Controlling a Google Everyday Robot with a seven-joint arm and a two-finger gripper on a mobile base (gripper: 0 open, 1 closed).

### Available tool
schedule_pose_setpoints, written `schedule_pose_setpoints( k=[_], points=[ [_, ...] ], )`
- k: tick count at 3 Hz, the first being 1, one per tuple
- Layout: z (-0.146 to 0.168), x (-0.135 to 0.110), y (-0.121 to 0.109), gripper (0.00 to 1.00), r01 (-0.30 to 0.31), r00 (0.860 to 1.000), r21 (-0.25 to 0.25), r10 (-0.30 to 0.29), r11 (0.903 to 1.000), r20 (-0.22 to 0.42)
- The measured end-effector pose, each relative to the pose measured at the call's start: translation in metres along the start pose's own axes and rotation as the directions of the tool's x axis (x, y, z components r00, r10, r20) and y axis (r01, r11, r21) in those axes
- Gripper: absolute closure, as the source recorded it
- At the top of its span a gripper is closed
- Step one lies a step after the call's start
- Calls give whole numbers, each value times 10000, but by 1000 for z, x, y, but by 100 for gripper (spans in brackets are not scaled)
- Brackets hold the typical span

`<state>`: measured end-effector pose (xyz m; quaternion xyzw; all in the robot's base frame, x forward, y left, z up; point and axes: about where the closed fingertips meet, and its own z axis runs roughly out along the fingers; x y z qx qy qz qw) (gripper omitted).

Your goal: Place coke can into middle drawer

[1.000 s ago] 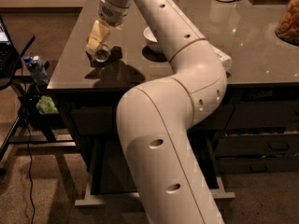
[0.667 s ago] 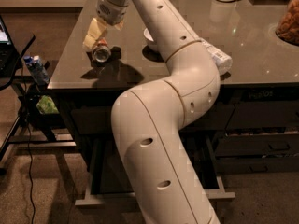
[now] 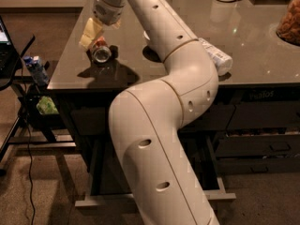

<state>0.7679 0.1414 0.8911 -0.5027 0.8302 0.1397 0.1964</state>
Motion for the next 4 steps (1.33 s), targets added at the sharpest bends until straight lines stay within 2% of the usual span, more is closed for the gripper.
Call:
schedule_pose_setpoints(
  k=[2, 4],
  points=[
    [27, -4, 0, 0, -316, 9993, 136, 319, 9994, -216],
    [50, 10, -9, 0, -913, 9949, 33, 913, 9958, -424]
  ],
)
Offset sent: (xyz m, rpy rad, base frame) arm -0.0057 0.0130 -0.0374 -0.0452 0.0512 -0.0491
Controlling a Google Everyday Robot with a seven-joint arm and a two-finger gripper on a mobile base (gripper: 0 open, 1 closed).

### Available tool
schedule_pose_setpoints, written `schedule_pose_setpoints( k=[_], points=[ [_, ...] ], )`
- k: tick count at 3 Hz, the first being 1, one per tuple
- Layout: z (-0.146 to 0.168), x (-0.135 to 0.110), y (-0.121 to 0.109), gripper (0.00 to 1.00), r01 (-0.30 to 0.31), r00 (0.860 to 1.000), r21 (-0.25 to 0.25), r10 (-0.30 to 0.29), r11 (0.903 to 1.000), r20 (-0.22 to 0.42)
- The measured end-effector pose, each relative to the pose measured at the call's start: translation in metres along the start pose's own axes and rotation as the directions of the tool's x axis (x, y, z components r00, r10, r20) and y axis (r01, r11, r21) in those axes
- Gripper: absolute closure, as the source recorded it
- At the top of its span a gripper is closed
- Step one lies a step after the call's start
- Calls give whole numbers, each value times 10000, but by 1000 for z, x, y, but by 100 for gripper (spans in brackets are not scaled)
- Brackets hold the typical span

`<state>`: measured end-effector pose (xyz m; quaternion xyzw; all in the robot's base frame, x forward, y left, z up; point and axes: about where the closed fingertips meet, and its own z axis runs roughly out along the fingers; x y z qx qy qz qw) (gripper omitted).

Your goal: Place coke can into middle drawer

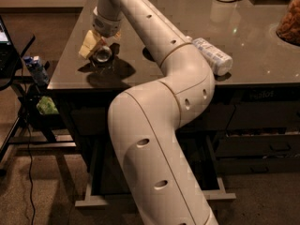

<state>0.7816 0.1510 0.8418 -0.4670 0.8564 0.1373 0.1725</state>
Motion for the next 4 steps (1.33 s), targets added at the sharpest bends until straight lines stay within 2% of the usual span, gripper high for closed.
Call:
schedule_pose_setpoints(
  k=[1, 4],
  points=[
    [1, 0, 0, 18, -13, 10000, -1, 13, 10000, 5],
    [1, 0, 0, 87, -13, 10000, -1, 13, 10000, 6]
  ],
)
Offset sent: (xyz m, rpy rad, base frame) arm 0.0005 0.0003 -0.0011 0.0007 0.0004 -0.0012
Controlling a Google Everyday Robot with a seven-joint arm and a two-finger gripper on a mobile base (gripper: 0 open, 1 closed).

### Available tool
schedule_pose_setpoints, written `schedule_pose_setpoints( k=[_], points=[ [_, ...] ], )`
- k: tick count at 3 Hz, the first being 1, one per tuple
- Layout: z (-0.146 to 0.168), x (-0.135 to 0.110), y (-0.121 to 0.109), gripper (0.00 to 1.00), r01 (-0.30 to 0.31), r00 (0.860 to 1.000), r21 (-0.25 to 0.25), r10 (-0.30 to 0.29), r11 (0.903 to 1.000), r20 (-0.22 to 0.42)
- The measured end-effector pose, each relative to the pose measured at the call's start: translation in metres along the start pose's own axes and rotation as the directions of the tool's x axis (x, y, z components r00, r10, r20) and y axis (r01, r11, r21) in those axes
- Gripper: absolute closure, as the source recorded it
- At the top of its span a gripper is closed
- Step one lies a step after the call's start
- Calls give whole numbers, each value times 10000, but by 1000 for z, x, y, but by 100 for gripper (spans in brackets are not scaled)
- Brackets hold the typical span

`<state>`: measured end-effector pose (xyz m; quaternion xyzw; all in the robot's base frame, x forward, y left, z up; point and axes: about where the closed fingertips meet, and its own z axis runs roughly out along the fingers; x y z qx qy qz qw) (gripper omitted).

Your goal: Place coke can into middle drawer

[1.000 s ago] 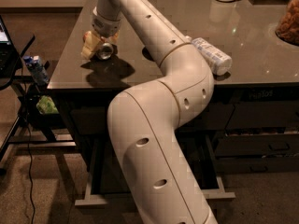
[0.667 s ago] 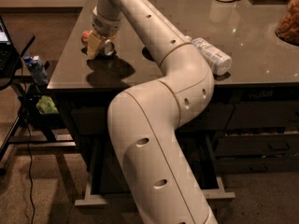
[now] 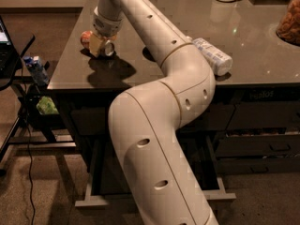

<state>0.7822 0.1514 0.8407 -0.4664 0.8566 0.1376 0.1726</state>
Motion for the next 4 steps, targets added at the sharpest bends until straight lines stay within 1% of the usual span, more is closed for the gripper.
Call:
schedule_pose_setpoints(
  k=[1, 2, 3, 4],
  points=[
    [0, -2, 0, 100, 17, 10000, 11, -17, 10000, 32],
    [-19, -9, -6, 100, 705, 9962, 561, -732, 9959, 474],
    [-47, -11, -9, 100, 1444, 9789, 1263, -1603, 9814, 1269],
    [-66, 3, 6, 100, 1873, 9491, 1860, -2265, 9645, 2190]
  ],
)
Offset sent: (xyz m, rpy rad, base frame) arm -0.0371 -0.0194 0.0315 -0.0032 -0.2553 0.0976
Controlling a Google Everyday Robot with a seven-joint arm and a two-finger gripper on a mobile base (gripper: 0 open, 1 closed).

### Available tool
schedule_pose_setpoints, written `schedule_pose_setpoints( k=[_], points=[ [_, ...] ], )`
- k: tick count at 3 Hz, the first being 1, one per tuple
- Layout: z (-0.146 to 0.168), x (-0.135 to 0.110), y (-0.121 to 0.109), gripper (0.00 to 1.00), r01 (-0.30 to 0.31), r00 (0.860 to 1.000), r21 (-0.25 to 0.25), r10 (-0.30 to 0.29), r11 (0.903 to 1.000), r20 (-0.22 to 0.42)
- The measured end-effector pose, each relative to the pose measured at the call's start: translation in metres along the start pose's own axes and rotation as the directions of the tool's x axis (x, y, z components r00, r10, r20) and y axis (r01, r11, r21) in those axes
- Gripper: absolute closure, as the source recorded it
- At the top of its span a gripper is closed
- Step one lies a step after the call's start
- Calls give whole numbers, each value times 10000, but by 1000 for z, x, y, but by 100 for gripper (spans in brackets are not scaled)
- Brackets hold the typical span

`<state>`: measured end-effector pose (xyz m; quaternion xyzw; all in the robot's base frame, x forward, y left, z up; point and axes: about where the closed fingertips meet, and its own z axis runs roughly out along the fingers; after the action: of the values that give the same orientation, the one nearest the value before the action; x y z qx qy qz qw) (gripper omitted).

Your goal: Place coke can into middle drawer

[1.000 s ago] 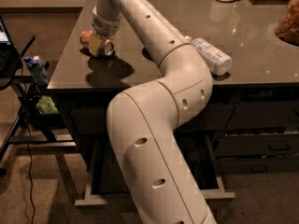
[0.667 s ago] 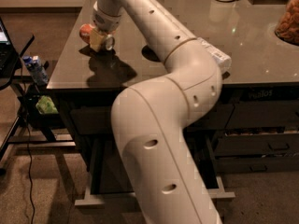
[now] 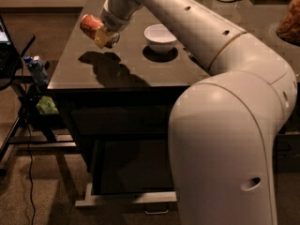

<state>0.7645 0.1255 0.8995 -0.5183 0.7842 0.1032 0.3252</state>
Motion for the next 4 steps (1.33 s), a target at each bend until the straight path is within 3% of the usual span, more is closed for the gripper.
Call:
schedule_pose_setpoints(
  k=[2, 3, 4],
  points=[
    [-8, 1, 10, 100, 52, 10000, -120, -52, 9999, -28],
    [-30, 13, 27, 100, -195, 9998, -49, 194, 9998, -82],
    [-45, 47, 59, 100, -596, 9969, -57, 592, 9982, -517]
  ],
)
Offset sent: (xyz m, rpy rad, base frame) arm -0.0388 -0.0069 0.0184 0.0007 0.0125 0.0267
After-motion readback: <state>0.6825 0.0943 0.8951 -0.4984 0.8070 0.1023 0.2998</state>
